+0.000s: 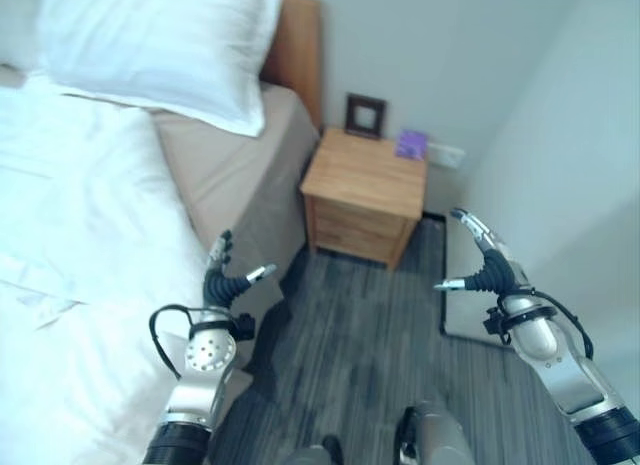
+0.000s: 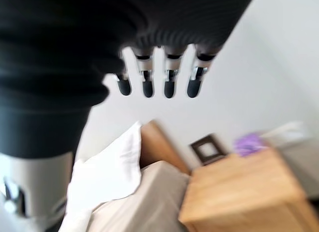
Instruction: Making the bed.
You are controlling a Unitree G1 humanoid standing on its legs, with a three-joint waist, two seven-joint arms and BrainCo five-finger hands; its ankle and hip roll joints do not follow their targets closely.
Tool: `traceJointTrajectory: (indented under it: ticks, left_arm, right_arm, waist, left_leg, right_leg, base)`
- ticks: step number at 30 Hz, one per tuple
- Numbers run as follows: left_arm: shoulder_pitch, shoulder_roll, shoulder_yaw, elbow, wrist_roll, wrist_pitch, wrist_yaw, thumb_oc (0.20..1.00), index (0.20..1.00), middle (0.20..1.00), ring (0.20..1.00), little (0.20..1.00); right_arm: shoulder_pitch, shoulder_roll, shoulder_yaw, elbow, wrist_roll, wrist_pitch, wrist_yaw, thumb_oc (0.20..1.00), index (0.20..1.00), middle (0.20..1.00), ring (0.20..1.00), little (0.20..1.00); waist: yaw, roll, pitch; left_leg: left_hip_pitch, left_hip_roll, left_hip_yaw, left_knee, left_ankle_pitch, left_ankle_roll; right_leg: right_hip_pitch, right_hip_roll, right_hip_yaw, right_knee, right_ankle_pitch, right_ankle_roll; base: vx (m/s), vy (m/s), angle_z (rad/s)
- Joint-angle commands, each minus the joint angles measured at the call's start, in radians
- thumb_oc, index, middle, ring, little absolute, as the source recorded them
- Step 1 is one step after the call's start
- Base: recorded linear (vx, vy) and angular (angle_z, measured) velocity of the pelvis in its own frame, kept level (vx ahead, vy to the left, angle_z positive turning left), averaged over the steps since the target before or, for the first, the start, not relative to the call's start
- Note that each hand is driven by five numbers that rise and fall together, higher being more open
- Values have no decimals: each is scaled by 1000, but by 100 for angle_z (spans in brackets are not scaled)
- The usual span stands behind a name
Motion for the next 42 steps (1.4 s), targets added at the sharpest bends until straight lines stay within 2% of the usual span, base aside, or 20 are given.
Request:
traceJointTrajectory:
  ticks: [1,2,4,5,8,11,14,16,17,19,21,23,25,28,29,31,32,33,36,42]
  left_arm:
    - [-20,77,-20,-21,3,-48,26,1000,1000,1000,1000,1000]
    - [-20,77,-20,-21,3,-48,26,1000,1000,1000,1000,1000]
    - [-35,83,-16,-14,12,-46,26,1000,1000,1000,1000,1000]
    - [-26,94,-9,-15,22,-44,18,1000,1000,1000,1000,1000]
    - [-22,88,2,-23,-11,-53,34,1000,1000,1000,1000,1000]
    - [-34,78,17,-57,-58,-83,46,1000,1000,1000,1000,1000]
    - [-61,70,39,-116,-155,-119,38,1000,1000,1000,1000,1000]
    - [-91,80,61,-187,-212,-148,36,1000,1000,1000,1000,1000]
    - [-85,86,75,-210,-232,-155,23,1000,1000,1000,1000,1000]
    - [-46,88,109,-226,-243,-151,25,1000,1000,1000,1000,1000]
    - [-47,103,128,-254,-223,-139,18,1000,1000,1000,1000,1000]
    - [-55,121,140,-251,-194,-126,23,1000,1000,1000,1000,1000]
    - [-57,144,147,-237,-158,-120,23,1000,1000,1000,1000,1000]
    - [-56,147,131,-211,-154,-112,21,1000,1000,1000,1000,1000]
    - [-45,153,125,-189,-155,-107,9,1000,1000,1000,1000,1000]
    - [-48,154,115,-177,-166,-109,2,1000,1000,1000,1000,1000]
    - [-76,163,84,-149,-200,-116,2,1000,1000,1000,1000,1000]
    - [-95,176,76,-133,-208,-115,6,1000,1000,1000,1000,1000]
    - [-115,199,72,-102,-207,-104,16,1000,1000,1000,1000,1000]
    - [-149,253,76,27,-204,-108,48,1000,1000,1000,1000,1000]
  right_arm:
    - [-116,33,-62,33,38,-25,-23,1000,1000,1000,1000,1000]
    - [-116,33,-62,33,38,-25,-23,1000,1000,1000,1000,1000]
    - [-93,31,-75,21,28,-22,-19,1000,1000,1000,1000,1000]
    - [-46,19,-94,14,26,-21,-5,1000,1000,1000,1000,1000]
    - [-40,19,-94,14,24,-22,-9,1000,1000,1000,1000,1000]
    - [-47,-3,-122,18,26,-27,-28,1000,1000,1000,1000,1000]
    - [-21,-45,-174,17,30,-22,-45,1000,1000,1000,1000,1000]
    - [-7,-74,-230,-28,34,-16,-54,1000,1000,1000,1000,1000]
    - [4,-86,-249,-36,46,-22,-51,1000,1000,1000,1000,1000]
    - [10,-93,-258,-45,50,-16,-42,1000,1000,1000,1000,1000]
    - [8,-129,-283,-43,42,5,-32,1000,1000,1000,1000,1000]
    - [5,-136,-296,-29,44,9,-16,1000,1000,1000,1000,1000]
    - [-75,-140,-256,6,40,15,-12,1000,1000,1000,1000,1000]
    - [-128,-147,-222,44,17,23,-20,1000,1000,1000,1000,1000]
    - [-168,-147,-192,74,1,28,-22,1000,1000,1000,1000,1000]
    - [-194,-146,-168,99,-2,30,-24,1000,1000,1000,1000,1000]
    - [-256,-140,-117,139,-9,37,-37,1000,1000,1000,1000,1000]
    - [-289,-140,-95,163,-10,39,-45,1000,1000,1000,1000,1000]
    - [-383,-122,-33,196,-32,64,-59,1000,1000,1000,1000,1000]
    - [-679,-27,182,383,-9,64,-60,1000,1000,1000,1000,1000]
  waist:
    - [17,-37,14]
    - [17,-37,14]
    - [-6,-37,12]
    - [-16,-59,-7]
    - [-38,-48,-10]
    - [-56,-38,-20]
    - [-97,-43,-23]
    - [-125,-49,-18]
    - [-134,-42,-17]
    - [-132,-33,-18]
    - [-126,-34,-24]
    - [-113,-46,-20]
    - [-87,-51,-5]
    - [-75,-54,9]
    - [-62,-52,13]
    - [-60,-49,12]
    - [-56,-47,17]
    - [-58,-47,19]
    - [-48,-42,24]
    - [2,-52,-4]
  left_leg:
    - [-89,27,-66,-105,-4,-15]
    - [-89,27,-66,-105,-4,-15]
    - [-62,29,-149,-105,-23,-22]
    - [-9,28,-243,-105,-61,-27]
    - [3,58,-272,-52,-58,-45]
    - [-76,76,-247,70,-9,-69]
    - [-141,144,54,106,17,-77]
    - [-191,150,257,133,0,-67]
    - [-167,161,311,88,3,-65]
    - [-144,163,331,41,19,-71]
    - [-140,135,254,-15,43,-74]
    - [-125,126,250,-66,52,-58]
    - [-106,103,240,-104,49,-43]
    - [-112,102,217,-105,49,-34]
    - [-124,106,187,-105,41,-37]
    - [-136,107,160,-105,48,-41]
    - [-151,92,89,-105,50,-45]
    - [-158,89,72,-105,54,-48]
    - [-155,88,45,-105,50,-52]
    - [-114,60,-21,-93,19,-46]
  right_leg:
    - [176,-7,145,-300,102,140]
    - [176,-7,145,-300,102,140]
    - [113,8,281,-322,124,155]
    - [129,19,366,-261,126,132]
    - [136,44,373,-197,122,128]
    - [195,11,284,-232,114,100]
    - [281,-59,132,-274,83,96]
    - [325,-81,45,-265,62,91]
    - [330,-86,15,-258,61,95]
    - [326,-95,-13,-244,63,102]
    - [325,-115,-45,-218,66,113]
    - [312,-137,-85,-155,78,129]
    - [276,-179,-90,-45,120,163]
    - [243,-177,-45,21,141,175]
    - [238,-141,7,-22,91,159]
    - [237,-111,38,-74,63,140]
    - [225,-73,140,-206,55,124]
    - [212,-62,170,-253,74,125]
    - [189,-51,170,-311,104,140]
    - [255,-51,169,-319,117,122]
  base:
    - [436,-100,165]
    - [376,-94,182]
    - [567,-226,294]
    - [757,-407,286]
    - [375,-253,112]
    - [205,-215,91]
    - [11,-107,132]
    - [-89,-108,141]
    - [-49,-8,91]
    - [-26,86,105]
    - [10,104,58]
    - [-13,40,60]
    - [24,102,45]
    - [26,29,30]
    - [29,8,57]
    - [106,-15,67]
    - [182,-60,66]
    - [144,-65,66]
    - [109,-75,91]
    - [140,-110,52]
